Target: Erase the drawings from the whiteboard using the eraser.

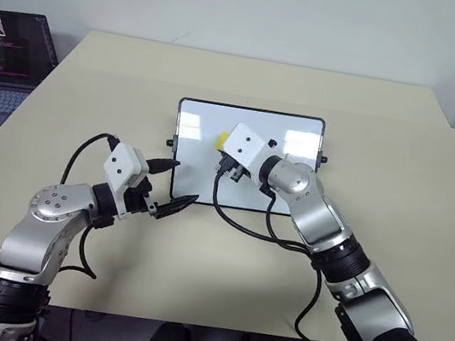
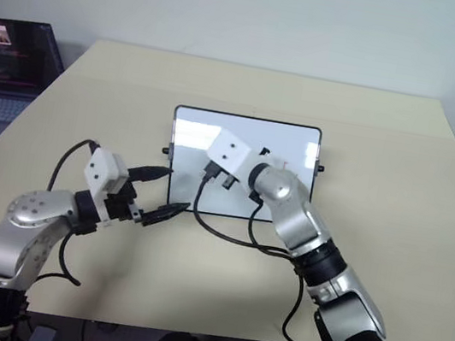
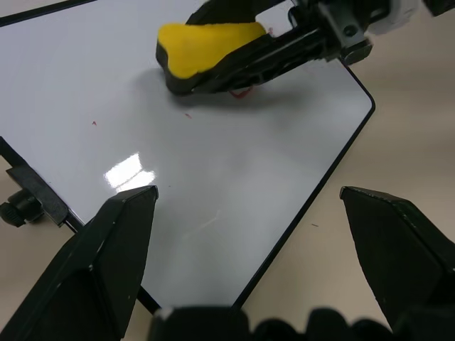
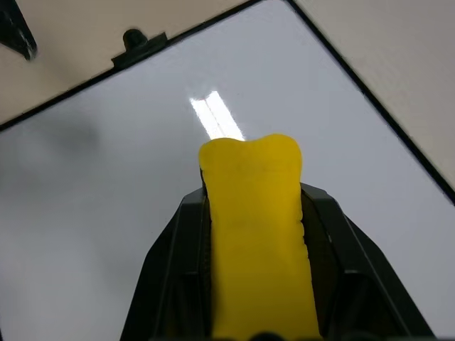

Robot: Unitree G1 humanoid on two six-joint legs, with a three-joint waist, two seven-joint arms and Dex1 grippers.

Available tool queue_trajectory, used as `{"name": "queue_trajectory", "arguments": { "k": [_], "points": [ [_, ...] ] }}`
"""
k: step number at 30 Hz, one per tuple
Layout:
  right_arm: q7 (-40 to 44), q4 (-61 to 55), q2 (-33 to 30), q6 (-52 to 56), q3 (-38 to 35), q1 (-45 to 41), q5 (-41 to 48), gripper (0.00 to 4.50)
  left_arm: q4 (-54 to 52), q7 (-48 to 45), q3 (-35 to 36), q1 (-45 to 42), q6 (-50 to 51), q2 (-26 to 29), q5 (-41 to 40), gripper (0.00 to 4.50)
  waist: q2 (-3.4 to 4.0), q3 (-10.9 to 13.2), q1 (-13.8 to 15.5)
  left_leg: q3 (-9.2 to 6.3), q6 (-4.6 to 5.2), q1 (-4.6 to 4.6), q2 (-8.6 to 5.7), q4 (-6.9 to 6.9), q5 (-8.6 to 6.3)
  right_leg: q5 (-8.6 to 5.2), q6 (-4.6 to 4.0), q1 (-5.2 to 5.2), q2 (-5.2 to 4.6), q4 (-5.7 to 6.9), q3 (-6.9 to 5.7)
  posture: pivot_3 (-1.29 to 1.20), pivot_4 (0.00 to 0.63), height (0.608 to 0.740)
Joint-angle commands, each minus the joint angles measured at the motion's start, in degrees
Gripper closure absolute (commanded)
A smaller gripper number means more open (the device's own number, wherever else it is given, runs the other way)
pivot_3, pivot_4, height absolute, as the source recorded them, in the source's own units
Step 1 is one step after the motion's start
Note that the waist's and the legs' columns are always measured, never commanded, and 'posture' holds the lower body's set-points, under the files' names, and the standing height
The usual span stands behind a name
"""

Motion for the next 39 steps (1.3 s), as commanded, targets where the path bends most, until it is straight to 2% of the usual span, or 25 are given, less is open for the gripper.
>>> {"name": "queue_trajectory", "arguments": {
  "k": [1,5,9,14,17,21,23,29,32,35,39],
  "points": [
    [4.22,0.33,-2.44,-2.40,2.91,0.10,-2.32,3.20,-2.31,-0.13,0.91,0.20,-0.47,0.48,-0.30,0.00,0.00,0.00,0.00,0.01,0.00,0.00,0.00,0.01,0.00,0.00,0.00,-0.01,-0.01,0.02,0.01,0.00,0.150,0.740],
    [7.15,-0.78,-4.25,-2.91,4.74,1.57,-4.03,3.20,-2.28,-0.18,0.93,0.32,-0.55,0.52,-0.30,0.00,-0.03,-0.02,0.01,-0.01,0.01,0.06,0.00,0.06,0.00,0.00,0.00,0.00,0.00,0.15,0.00,0.00,0.150,0.740],
    [1.12,2.69,-1.46,-4.75,0.76,-1.70,-4.41,3.20,-2.29,-0.46,0.61,0.16,-0.53,0.47,-0.37,0.00,-0.02,-0.02,-0.10,-0.02,0.01,0.15,0.00,0.09,0.01,0.01,-0.02,0.04,0.01,0.28,-0.01,0.00,0.150,0.740],
    [-2.11,6.00,0.75,-6.44,-1.19,-4.13,-4.24,3.20,-1.93,-0.74,0.24,-0.45,-0.62,0.40,-0.32,0.00,-0.03,-0.02,-0.04,-0.01,0.00,0.17,0.00,0.10,0.02,0.03,-0.04,0.04,0.02,0.33,-0.01,0.00,0.150,0.740],
    [-1.05,6.80,1.05,-6.50,-0.51,-3.97,-4.54,3.20,-1.77,-0.87,0.20,-0.57,-0.73,0.31,-0.27,0.00,-0.02,-0.02,-0.02,0.00,0.01,0.13,0.00,0.09,0.02,0.03,-0.04,0.04,0.01,0.24,0.00,0.00,0.150,0.740],
    [5.76,4.29,-0.95,-4.85,3.13,-1.23,-5.12,3.20,-1.63,-1.01,0.16,-0.60,-0.84,0.05,-0.15,0.00,-0.03,-0.02,-0.01,0.00,0.01,0.13,0.01,0.08,0.02,0.03,-0.04,0.04,0.01,0.22,0.01,0.00,0.150,0.740],
    [6.58,3.39,-1.26,-4.69,3.19,-0.45,-5.41,3.20,-1.69,-1.01,0.00,-0.56,-0.84,-0.15,-0.10,0.00,-0.03,-0.02,0.00,-0.02,0.01,0.14,0.01,0.08,0.02,0.03,-0.04,0.05,0.01,0.23,-0.01,0.00,0.150,0.740],
    [-0.84,2.11,-1.10,-4.69,-4.86,-1.15,-4.16,3.20,-1.93,-1.50,-0.72,-0.65,-0.75,-0.27,-0.26,0.00,-0.03,-0.02,0.02,-0.03,0.01,0.16,0.00,0.11,0.02,0.03,-0.05,0.05,0.01,0.32,-0.02,0.00,0.150,0.740],
    [-2.32,1.08,-3.20,-3.81,-8.07,-0.29,-4.18,3.20,-1.90,-1.75,-1.08,-0.80,-0.75,-0.25,-0.37,0.00,-0.03,-0.02,0.28,-0.04,0.00,0.11,-0.01,0.11,0.02,0.03,-0.05,0.05,0.00,0.27,-0.04,0.00,0.150,0.740],
    [-0.75,0.83,-5.27,-2.62,-7.96,1.69,-4.64,3.20,-1.75,-1.81,-1.43,-1.13,-0.74,-0.38,-0.42,0.00,-0.04,-0.03,0.21,-0.01,0.01,0.09,-0.03,0.10,0.02,0.03,-0.05,0.05,-0.04,0.21,-0.01,0.00,0.150,0.740],
    [5.97,-3.81,-7.70,-0.14,-4.10,6.06,-4.86,3.20,-1.36,-2.04,-1.76,-1.65,-0.78,-0.40,-0.43,0.00,-0.05,-0.04,0.12,-0.04,0.01,0.18,-0.01,0.10,0.02,0.03,-0.04,0.11,-0.01,0.23,-0.03,0.00,0.150,0.740]
  ]
}}
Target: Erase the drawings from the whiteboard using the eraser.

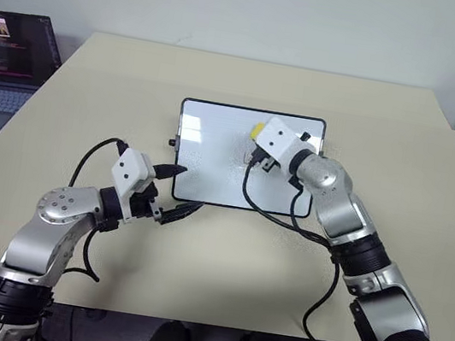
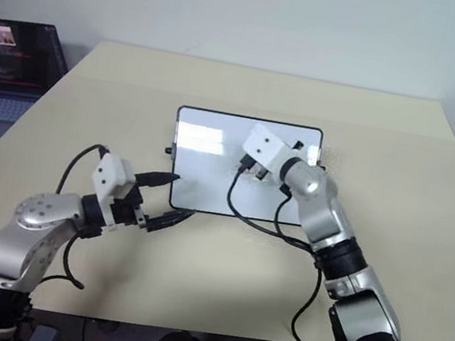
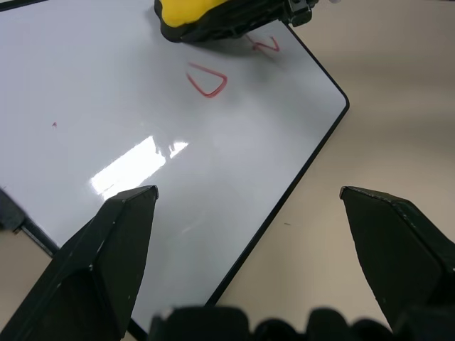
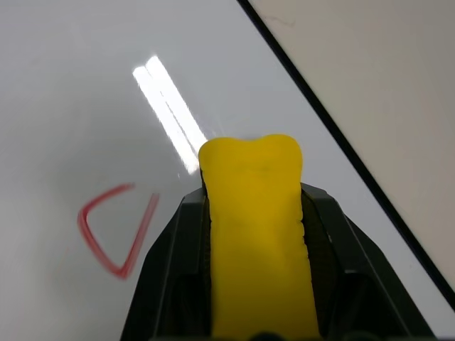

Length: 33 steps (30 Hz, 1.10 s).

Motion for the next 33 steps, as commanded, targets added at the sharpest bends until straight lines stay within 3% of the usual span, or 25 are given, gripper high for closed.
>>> {"name": "queue_trajectory", "arguments": {
  "k": [1,5,13,23,29,33],
  "points": [
    [6.03,-3.25,-1.78,3.60,3.89,3.96,-0.50,3.20,-0.93,-0.48,0.32,-1.22,-0.77,-0.07,-0.31,0.00,-0.01,-0.01,-0.06,0.01,0.00,0.06,0.00,0.00,0.00,0.00,0.00,0.05,0.00,0.00,0.01,0.00,0.150,0.740],
    [6.95,-5.24,-1.43,4.67,5.44,5.40,-1.26,3.20,-0.71,-0.74,0.12,-1.63,-0.73,-0.16,-0.24,0.00,-0.02,-0.01,-0.36,0.07,0.00,0.25,0.00,0.01,0.00,0.01,0.01,0.16,0.03,0.08,0.07,0.00,0.150,0.740],
    [-4.29,-0.42,1.75,1.06,1.17,0.33,-2.35,3.20,-0.49,-1.13,0.07,-1.95,-0.65,-0.22,-0.18,0.00,-0.02,-0.01,-0.42,0.07,0.00,0.32,-0.01,0.02,0.03,0.01,0.01,0.16,0.06,0.21,0.08,0.00,0.150,0.740],
    [6.69,-3.91,-1.64,2.60,8.08,4.27,-2.66,3.20,-0.96,-0.87,0.05,-1.66,-0.50,-0.36,-0.23,0.00,-0.02,-0.01,-0.15,0.06,0.01,0.26,0.00,-0.01,0.02,0.01,0.01,0.16,0.05,0.09,0.06,0.00,0.150,0.740],
    [-5.10,0.77,1.46,-0.90,2.83,-0.40,-4.43,3.20,-0.95,-0.93,-0.18,-1.82,-0.45,-0.52,-0.24,0.00,-0.02,0.00,-0.35,0.07,0.01,0.34,0.01,0.01,0.03,0.02,0.01,0.16,0.06,0.19,0.09,0.00,0.150,0.740],
    [-5.68,1.92,1.80,-1.78,2.80,-1.11,-4.17,3.20,-0.91,-0.96,-0.29,-1.82,-0.56,-0.62,-0.18,0.00,-0.03,-0.01,-0.08,0.06,0.01,0.30,-0.01,0.01,0.05,0.02,0.01,0.16,0.06,0.20,0.07,0.00,0.150,0.740]
  ]
}}
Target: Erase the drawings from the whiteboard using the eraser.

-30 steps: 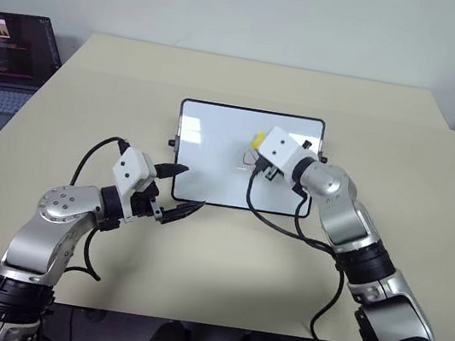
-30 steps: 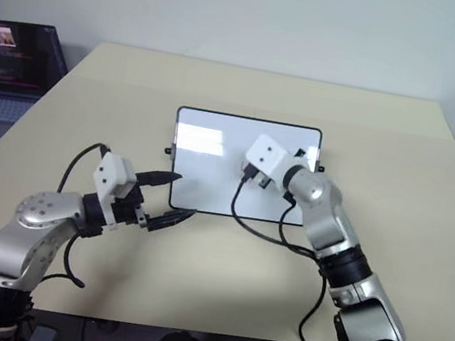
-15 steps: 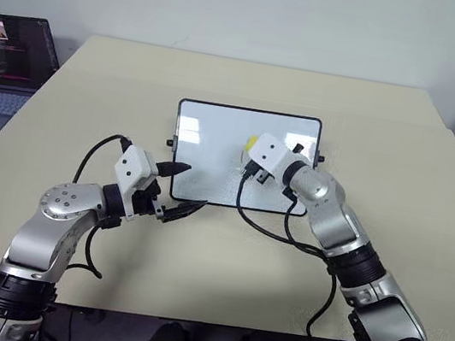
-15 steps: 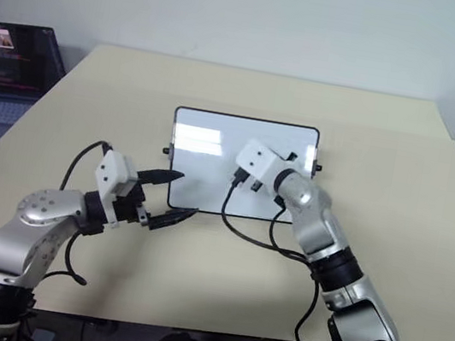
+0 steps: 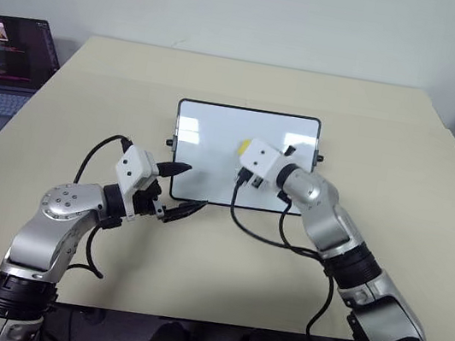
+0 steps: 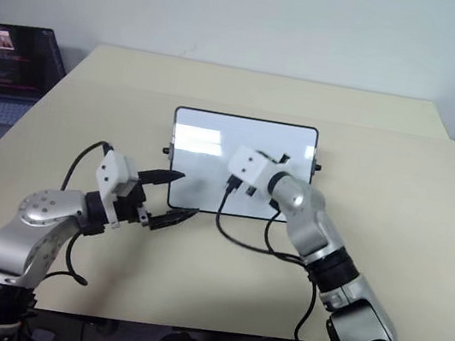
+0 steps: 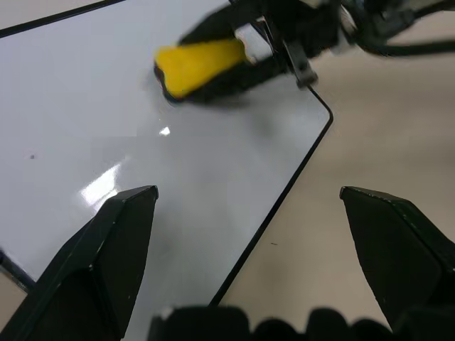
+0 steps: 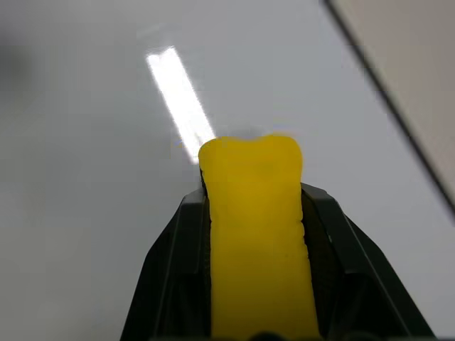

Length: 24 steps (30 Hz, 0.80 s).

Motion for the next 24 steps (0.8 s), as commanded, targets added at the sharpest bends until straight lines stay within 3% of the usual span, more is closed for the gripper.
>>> {"name": "queue_trajectory", "arguments": {
  "k": [1,9,16,24],
  "points": [
    [0.83,0.20,-0.44,0.14,-0.36,-0.04,-0.74,3.20,-1.29,-0.12,0.05,-0.65,-0.55,-0.22,-0.21,0.00,0.00,0.00,0.07,-0.01,0.00,-0.02,0.00,0.00,0.00,0.00,0.00,0.00,0.00,-0.03,-0.01,0.00,0.150,0.740],
    [11.55,-3.56,-3.75,2.44,4.20,3.98,-1.03,3.20,-1.30,-0.15,0.00,-0.67,-0.55,-0.15,-0.13,0.00,-0.02,-0.02,0.04,-0.02,0.01,-0.07,0.02,-0.02,-0.01,0.00,0.00,0.01,-0.01,-0.16,-0.02,0.00,0.150,0.740],
    [1.17,0.02,-2.63,0.94,-1.54,0.34,-2.20,3.20,-0.88,-0.58,-0.23,-1.20,-0.66,-0.07,-0.17,0.00,-0.01,-0.01,0.02,-0.01,0.01,0.00,0.01,0.01,0.01,0.02,0.01,0.01,0.00,-0.04,-0.01,0.00,0.150,0.740],
    [12.38,-4.68,-6.81,4.42,3.20,5.34,-1.11,3.20,-0.47,-1.05,-0.45,-1.63,-0.86,-0.15,-0.02,0.00,-0.05,-0.04,0.19,-0.02,0.02,-0.06,-0.02,0.00,0.00,0.02,0.01,0.02,-0.02,-0.14,-0.02,0.00,0.150,0.740]
  ]
}}
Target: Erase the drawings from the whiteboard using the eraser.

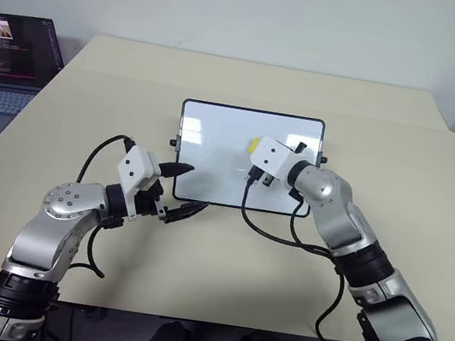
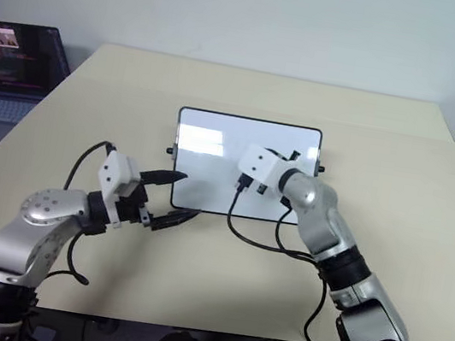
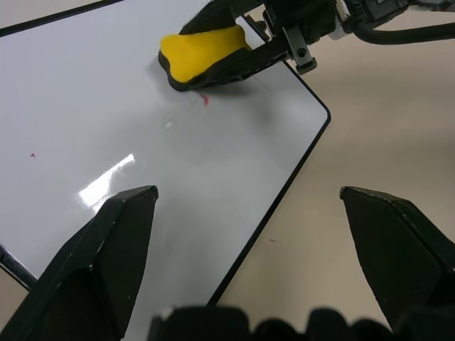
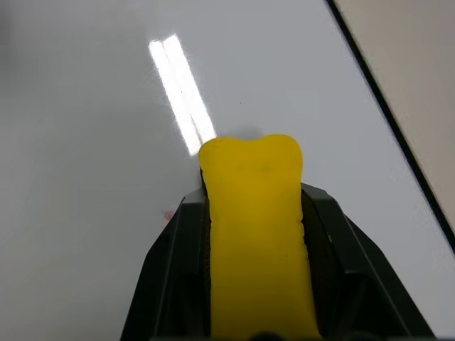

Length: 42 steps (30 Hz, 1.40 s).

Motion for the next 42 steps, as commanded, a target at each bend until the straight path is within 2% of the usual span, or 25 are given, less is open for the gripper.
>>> {"name": "queue_trajectory", "arguments": {
  "k": [1,3,9,20,25,28,31,36,42],
  "points": [
    [6.37,-1.32,-2.06,3.65,2.71,3.59,-0.45,3.20,-0.56,-0.19,0.19,-1.11,-0.87,-0.13,-0.01,0.00,0.00,0.00,-0.09,0.01,0.00,0.00,0.00,0.00,0.00,0.00,0.00,0.00,0.00,0.00,0.01,0.00,0.150,0.740],
    [6.91,-1.75,-2.21,3.97,2.93,4.06,-1.00,3.20,-0.47,-0.23,0.07,-1.18,-0.89,-0.22,0.06,0.00,0.00,0.00,-0.15,0.01,0.00,0.03,0.01,0.00,0.00,0.00,0.00,0.01,0.00,0.02,0.01,0.00,0.150,0.740],
    [-2.52,1.76,0.25,1.88,-2.06,-0.21,-1.65,3.20,-0.83,-0.26,0.04,-0.90,-0.71,-0.34,-0.05,0.00,0.00,0.01,-0.38,0.05,0.04,0.15,0.04,0.01,0.04,0.01,-0.01,0.02,0.05,0.11,0.06,0.00,0.150,0.740],
    [5.91,-1.95,-1.31,5.44,1.41,4.25,-0.51,3.20,-1.04,0.05,0.00,-0.62,-0.69,-0.69,-0.09,0.00,-0.01,0.00,-0.19,0.06,0.10,0.14,0.03,-0.01,0.08,0.05,-0.01,0.04,0.04,0.06,0.06,0.00,0.150,0.740],
    [6.27,-3.22,-1.17,5.56,0.60,4.49,-0.27,3.20,-0.85,0.03,-0.14,-0.84,-0.79,-0.85,-0.03,0.00,-0.01,0.00,-0.19,0.05,0.10,0.15,0.02,-0.01,0.08,0.05,-0.01,0.05,0.04,0.06,0.05,0.00,0.150,0.740],
    [4.02,-4.26,0.63,5.78,-2.51,3.68,1.46,3.20,-0.75,0.08,-0.46,-1.09,-0.84,-1.12,0.14,0.00,-0.01,0.00,-0.19,0.06,0.10,0.14,0.02,-0.01,0.08,0.05,-0.01,0.05,0.04,0.06,0.06,0.00,0.150,0.740],
    [3.59,-8.37,2.05,7.93,-6.97,4.19,5.01,3.20,-0.60,0.06,-0.54,-1.27,-0.90,-1.35,0.16,0.00,0.01,0.02,-0.19,0.05,0.10,0.12,0.02,-0.01,0.08,0.05,-0.01,0.03,0.04,0.06,0.06,0.00,0.150,0.740],
    [4.59,-24.11,4.26,16.67,-16.93,9.63,14.53,3.20,-0.38,0.23,-0.88,-1.91,-1.20,-1.93,0.36,0.00,0.02,0.05,-0.03,-0.08,0.09,-0.22,0.03,-0.02,0.07,0.05,-0.01,-0.12,0.03,-0.08,-0.05,0.00,0.150,0.740],
    [5.55,-40.28,1.59,23.86,-20.52,20.51,20.83,3.20,-0.12,1.84,-0.87,-2.48,-3.10,-3.53,1.60,0.00,0.02,0.05,0.03,-0.11,0.05,-0.41,0.01,-0.08,-0.01,0.01,0.05,-0.14,-0.02,-0.41,-0.08,0.00,0.150,0.740]
  ]
}}
